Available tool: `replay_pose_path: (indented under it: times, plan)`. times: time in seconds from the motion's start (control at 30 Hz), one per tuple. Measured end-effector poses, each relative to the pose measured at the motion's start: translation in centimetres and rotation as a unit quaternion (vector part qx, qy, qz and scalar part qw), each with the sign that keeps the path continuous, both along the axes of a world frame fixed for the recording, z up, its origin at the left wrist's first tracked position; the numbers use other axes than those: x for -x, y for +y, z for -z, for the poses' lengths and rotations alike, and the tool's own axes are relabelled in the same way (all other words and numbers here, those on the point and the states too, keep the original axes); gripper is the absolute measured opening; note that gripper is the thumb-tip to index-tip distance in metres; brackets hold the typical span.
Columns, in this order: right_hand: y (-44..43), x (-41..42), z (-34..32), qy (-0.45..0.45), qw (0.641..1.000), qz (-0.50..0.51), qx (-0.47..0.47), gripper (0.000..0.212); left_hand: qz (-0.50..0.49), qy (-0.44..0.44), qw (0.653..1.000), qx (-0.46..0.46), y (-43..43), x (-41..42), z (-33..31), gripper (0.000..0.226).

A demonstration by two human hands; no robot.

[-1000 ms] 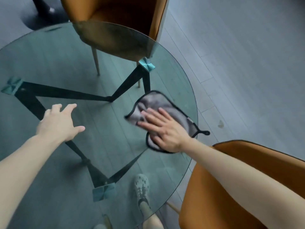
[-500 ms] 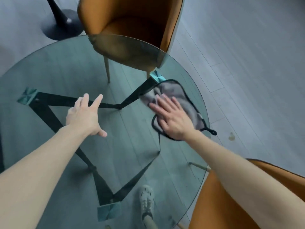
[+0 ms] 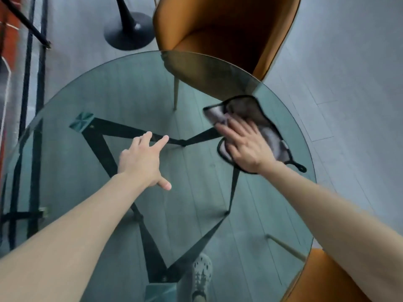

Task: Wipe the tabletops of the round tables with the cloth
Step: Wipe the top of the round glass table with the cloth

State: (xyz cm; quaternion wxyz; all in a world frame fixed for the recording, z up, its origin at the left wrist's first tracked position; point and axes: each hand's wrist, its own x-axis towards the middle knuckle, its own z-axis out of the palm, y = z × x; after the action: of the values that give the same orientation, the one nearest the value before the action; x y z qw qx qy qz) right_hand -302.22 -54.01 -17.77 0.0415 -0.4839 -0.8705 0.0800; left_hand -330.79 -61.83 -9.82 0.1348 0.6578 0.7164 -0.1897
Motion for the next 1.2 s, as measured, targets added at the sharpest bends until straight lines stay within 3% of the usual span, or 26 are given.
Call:
replay_pose_path:
  times: [0.07, 0.13, 0.17, 0.23, 0.3, 0.33, 0.37, 0.4, 0.47, 0.53, 0.6, 0.67, 0.73, 0.8, 0.83, 0.87, 0.93, 1.0, 1.07, 1.1, 1.17, 1.2]
  plan:
    - [4.9, -0.7, 0.0, -0.012, 0.98, 0.197, 0.012, 0.065, -0.002, 0.01, 1.0, 0.003, -0.2, 0.1, 0.1, 0.154]
    - [3.4, 1.8, 0.3, 0.0, 0.977, 0.215, 0.019, 0.067, 0.012, 0.011, 1.0, 0.012, 0.2, 0.6, -0.3, 0.151]
    - [0.5, 3.6, 0.1, 0.001, 0.988, 0.151, 0.015, 0.068, 0.02, 0.005, 1.0, 0.02, 0.6, 1.1, -0.5, 0.147]
    - [-7.5, 6.3, 0.0, 0.007, 0.996, -0.081, 0.025, 0.068, 0.027, -0.018, 0.999, 0.033, 1.7, 2.9, -1.1, 0.135]
    - [-12.7, 6.3, 0.0, -0.004, 0.95, -0.306, 0.064, 0.065, 0.026, -0.021, 0.999, 0.013, 3.5, 4.9, -1.6, 0.13]
    - [-11.9, 5.5, 0.0, -0.007, 0.93, -0.362, 0.07, 0.063, 0.014, -0.016, 1.0, -0.005, 4.5, 5.7, -1.6, 0.134]
    - [-9.3, 4.6, 0.0, -0.008, 0.931, -0.359, 0.065, 0.063, -0.001, -0.011, 1.0, -0.012, 5.4, 6.4, -1.5, 0.139]
    - [-5.6, 3.9, 0.1, -0.006, 0.958, -0.284, 0.048, 0.064, -0.012, -0.002, 1.0, -0.004, 6.2, 7.1, -1.0, 0.146]
    - [3.1, 2.5, 0.0, -0.007, 1.0, -0.015, 0.019, 0.064, -0.024, 0.006, 0.999, 0.037, 7.7, 8.3, 0.0, 0.156]
    - [9.6, 1.1, -0.3, -0.018, 0.98, 0.199, 0.025, 0.065, -0.043, -0.014, 0.997, 0.059, 8.3, 8.8, 1.1, 0.161]
    - [11.1, 2.8, 0.1, -0.001, 0.962, 0.273, 0.023, 0.067, -0.047, -0.018, 0.997, 0.059, 9.0, 9.0, 1.8, 0.164]
    - [7.5, 7.0, 0.1, 0.004, 0.982, 0.191, 0.014, 0.068, -0.04, -0.015, 0.997, 0.059, 9.0, 9.1, 2.0, 0.165]
    - [0.7, 10.6, 0.3, 0.01, 0.999, -0.035, 0.011, 0.067, -0.021, -0.007, 0.999, 0.044, 8.6, 9.6, 2.2, 0.165]
    - [-4.3, 11.0, 0.2, -0.004, 0.966, -0.255, 0.043, 0.065, 0.004, -0.007, 1.0, 0.022, 8.2, 9.8, 2.2, 0.164]
    - [-3.8, 9.9, 0.0, -0.012, 0.951, -0.304, 0.049, 0.064, 0.01, -0.01, 1.0, 0.014, 8.2, 9.8, 2.1, 0.163]
    - [-1.7, 8.6, 0.2, -0.015, 0.96, -0.275, 0.045, 0.064, 0.011, -0.012, 1.0, 0.011, 8.2, 9.6, 1.9, 0.163]
    - [4.7, 6.4, 0.2, -0.013, 1.0, -0.008, 0.023, 0.066, 0.017, -0.003, 1.0, 0.013, 8.6, 9.5, 1.6, 0.162]
    - [10.6, 5.1, -0.2, -0.011, 0.96, 0.28, 0.025, 0.068, 0.025, 0.006, 1.0, 0.014, 8.7, 9.5, 1.8, 0.161]
    - [12.7, 7.8, 0.0, 0.007, 0.923, 0.385, 0.031, 0.069, 0.033, 0.007, 0.999, 0.014, 8.7, 9.6, 1.9, 0.159]
    - [12.2, 10.3, 0.2, 0.007, 0.941, 0.339, 0.025, 0.069, 0.041, 0.007, 0.999, 0.018, 9.0, 9.8, 1.8, 0.157]
    - [9.0, 14.9, 0.5, -0.001, 0.995, 0.095, 0.015, 0.065, 0.058, -0.011, 0.998, 0.034, 10.4, 10.7, 1.4, 0.141]
    - [7.1, 16.0, 0.8, -0.007, 1.0, -0.022, 0.019, 0.061, 0.065, -0.025, 0.997, 0.038, 11.4, 11.6, 1.1, 0.128]
